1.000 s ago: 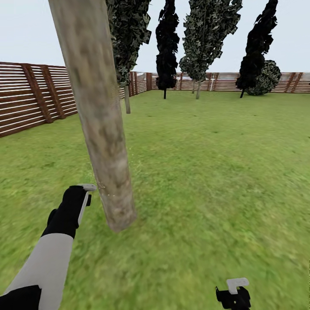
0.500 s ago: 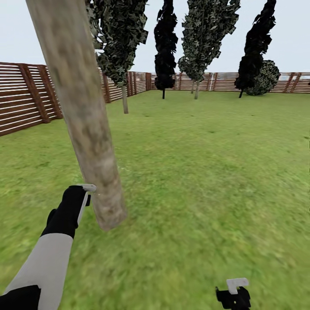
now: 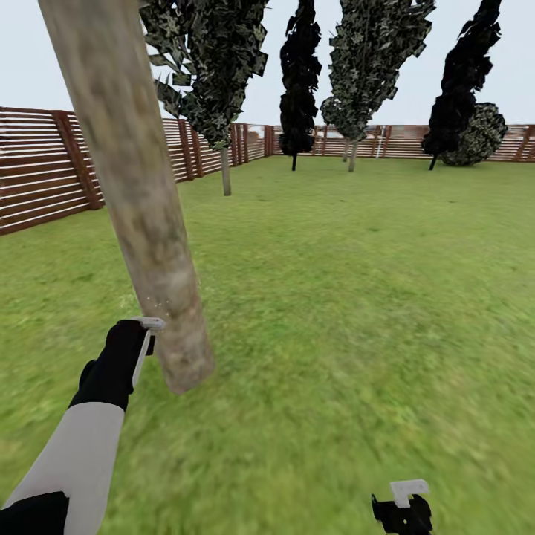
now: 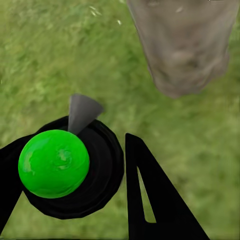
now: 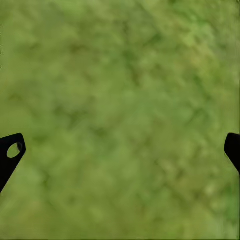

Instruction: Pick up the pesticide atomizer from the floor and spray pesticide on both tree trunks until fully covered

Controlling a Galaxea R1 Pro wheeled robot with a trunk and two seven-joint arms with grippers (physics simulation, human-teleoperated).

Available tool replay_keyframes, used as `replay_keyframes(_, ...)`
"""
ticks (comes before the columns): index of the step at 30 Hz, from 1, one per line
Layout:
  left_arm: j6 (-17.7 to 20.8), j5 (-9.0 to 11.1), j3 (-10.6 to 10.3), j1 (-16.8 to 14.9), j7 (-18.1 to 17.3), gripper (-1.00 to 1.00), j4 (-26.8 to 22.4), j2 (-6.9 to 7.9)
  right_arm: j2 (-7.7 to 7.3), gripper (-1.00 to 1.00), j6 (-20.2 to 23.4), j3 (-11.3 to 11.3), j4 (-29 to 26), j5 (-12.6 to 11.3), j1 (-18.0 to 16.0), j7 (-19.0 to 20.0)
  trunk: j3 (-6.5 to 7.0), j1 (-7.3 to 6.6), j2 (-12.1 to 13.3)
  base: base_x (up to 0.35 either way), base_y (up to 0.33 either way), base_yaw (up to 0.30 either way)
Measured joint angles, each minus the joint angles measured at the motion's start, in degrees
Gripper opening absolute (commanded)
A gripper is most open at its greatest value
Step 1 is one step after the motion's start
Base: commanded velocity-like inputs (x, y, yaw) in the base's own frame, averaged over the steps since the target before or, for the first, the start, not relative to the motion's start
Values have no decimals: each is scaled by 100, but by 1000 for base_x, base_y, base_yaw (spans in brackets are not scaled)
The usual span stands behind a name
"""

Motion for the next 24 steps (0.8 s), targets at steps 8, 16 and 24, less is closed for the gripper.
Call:
replay_keyframes(8,-3,10,1,-153,1,-100,5,-17,0,100,0,-1,0,2,1,2,0,2,0,60,-21,272)
replay_keyframes(16,7,30,-13,-508,-1,-100,22,-55,-9,100,0,0,-1,0,1,2,0,2,0,0,-1,23)
replay_keyframes(24,-2,20,-17,-484,2,-100,19,-55,-9,100,0,-3,-1,-2,1,-3,0,2,0,46,-234,0)
